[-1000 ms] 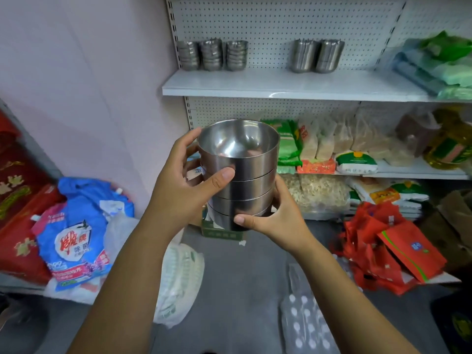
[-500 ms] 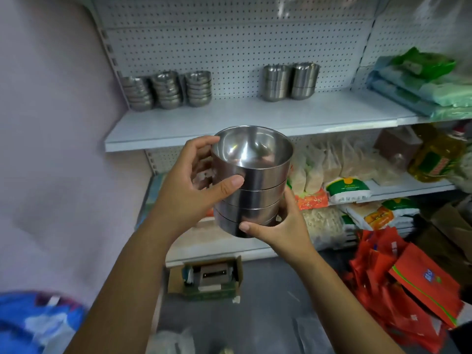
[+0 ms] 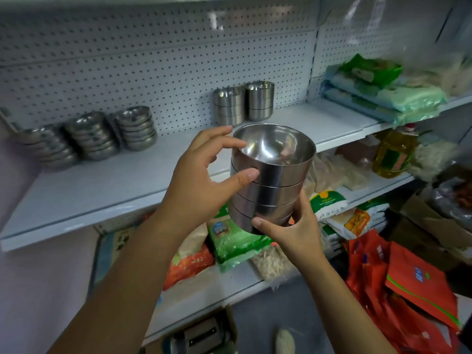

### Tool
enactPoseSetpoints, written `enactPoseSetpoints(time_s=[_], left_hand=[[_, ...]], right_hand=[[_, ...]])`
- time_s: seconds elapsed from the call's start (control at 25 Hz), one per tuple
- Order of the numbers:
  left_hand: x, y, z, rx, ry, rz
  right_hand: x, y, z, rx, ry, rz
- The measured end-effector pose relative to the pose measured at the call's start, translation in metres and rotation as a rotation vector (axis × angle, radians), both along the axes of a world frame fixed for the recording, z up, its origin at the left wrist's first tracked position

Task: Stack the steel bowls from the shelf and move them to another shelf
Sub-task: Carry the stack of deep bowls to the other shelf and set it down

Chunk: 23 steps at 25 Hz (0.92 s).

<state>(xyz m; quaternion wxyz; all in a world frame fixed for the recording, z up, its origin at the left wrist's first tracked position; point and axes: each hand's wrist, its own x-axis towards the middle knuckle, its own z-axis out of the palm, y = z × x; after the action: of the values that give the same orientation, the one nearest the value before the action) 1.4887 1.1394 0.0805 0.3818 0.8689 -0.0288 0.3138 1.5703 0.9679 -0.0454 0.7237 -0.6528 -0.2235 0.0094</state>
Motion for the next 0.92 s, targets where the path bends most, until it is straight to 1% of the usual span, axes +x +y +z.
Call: enactPoseSetpoints(time_s=[0.2, 0.48, 0.6, 0.72, 0.92], left_hand=[[0.11, 0.022, 0.007, 0.244, -0.086, -0.024], [0.285, 0.04, 0.02, 0.303, -0.08, -0.04], [0.356, 0.043, 0.018, 0.341, -0.059, -0.038], [0.421, 0.048, 0.006, 0.391, -0.007, -0.044], [0.489, 0.06, -0.009, 0.588, 0.082, -0.046]], right_hand=[[0.095, 0.015, 0.008, 0.02, -0.046, -0.076], [0.267, 0.023, 0.028, -0.061, -0.097, -0.126], [0.337, 0.022, 0.03, -0.127, -0.106, -0.149], [0.396, 0.024, 0.018, -0.18, -0.079, -0.163], [0.459, 0.03, 0.0, -0.264, -0.037, -0.172]])
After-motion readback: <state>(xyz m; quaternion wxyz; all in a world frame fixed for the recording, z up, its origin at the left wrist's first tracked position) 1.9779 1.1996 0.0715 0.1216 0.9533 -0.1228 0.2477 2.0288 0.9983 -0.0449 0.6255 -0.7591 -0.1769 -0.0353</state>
